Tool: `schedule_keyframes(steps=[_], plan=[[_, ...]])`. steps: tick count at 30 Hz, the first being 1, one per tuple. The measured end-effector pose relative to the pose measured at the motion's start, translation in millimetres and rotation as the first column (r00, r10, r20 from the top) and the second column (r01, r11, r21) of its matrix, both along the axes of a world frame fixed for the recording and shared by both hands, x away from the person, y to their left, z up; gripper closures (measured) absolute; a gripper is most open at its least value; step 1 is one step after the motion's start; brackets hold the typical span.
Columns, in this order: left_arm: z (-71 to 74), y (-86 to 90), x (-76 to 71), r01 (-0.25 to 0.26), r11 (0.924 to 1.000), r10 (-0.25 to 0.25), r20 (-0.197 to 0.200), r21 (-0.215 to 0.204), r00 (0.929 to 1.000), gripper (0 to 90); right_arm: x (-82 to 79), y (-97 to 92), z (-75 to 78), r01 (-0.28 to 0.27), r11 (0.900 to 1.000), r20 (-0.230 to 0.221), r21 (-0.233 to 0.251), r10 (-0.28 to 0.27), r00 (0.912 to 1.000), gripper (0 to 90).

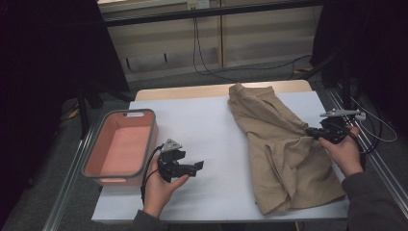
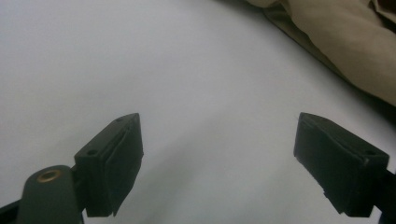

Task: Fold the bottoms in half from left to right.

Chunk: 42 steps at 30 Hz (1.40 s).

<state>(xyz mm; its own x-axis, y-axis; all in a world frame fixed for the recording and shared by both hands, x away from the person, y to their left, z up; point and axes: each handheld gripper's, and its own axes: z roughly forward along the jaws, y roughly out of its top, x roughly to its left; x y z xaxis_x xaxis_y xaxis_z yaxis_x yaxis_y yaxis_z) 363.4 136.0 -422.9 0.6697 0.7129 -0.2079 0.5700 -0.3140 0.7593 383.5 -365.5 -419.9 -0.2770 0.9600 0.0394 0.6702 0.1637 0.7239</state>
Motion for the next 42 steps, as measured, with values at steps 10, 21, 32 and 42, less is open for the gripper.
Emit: schedule_keyframes(steps=[10, 21, 32, 42], plan=[[0.4, -0.5, 0.6, 0.006, 1.0, -0.006, -0.001, 0.006, 1.0, 15.9, 5.0, -4.8, -8.2, -0.001, 0.9997, -0.032, -0.026, 0.0, 0.9995, 84.6], [0.9, -2.0, 0.4, 0.008, 0.9999, -0.008, -0.001, 0.007, 1.0, 16.0, 4.3, 8.3, 2.5, -0.031, 0.9983, -0.004, -0.048, 0.031, 0.9995, 53.4], [1.1, -3.1, -0.1, 0.01, 0.9999, -0.01, -0.002, 0.002, 0.9999, 16.0, 16.0, 42.3, 24.7, -0.099, 0.9929, 0.069, -0.066, 0.104, 0.9922, 34.6], [-0.4, 0.1, 0.9, 0.015, 0.9999, -0.015, -0.005, 0.004, 0.9999, 16.2, 39.3, 76.9, 34.6, -0.148, 0.9857, 0.084, -0.08, 0.155, 0.9844, 36.3]])
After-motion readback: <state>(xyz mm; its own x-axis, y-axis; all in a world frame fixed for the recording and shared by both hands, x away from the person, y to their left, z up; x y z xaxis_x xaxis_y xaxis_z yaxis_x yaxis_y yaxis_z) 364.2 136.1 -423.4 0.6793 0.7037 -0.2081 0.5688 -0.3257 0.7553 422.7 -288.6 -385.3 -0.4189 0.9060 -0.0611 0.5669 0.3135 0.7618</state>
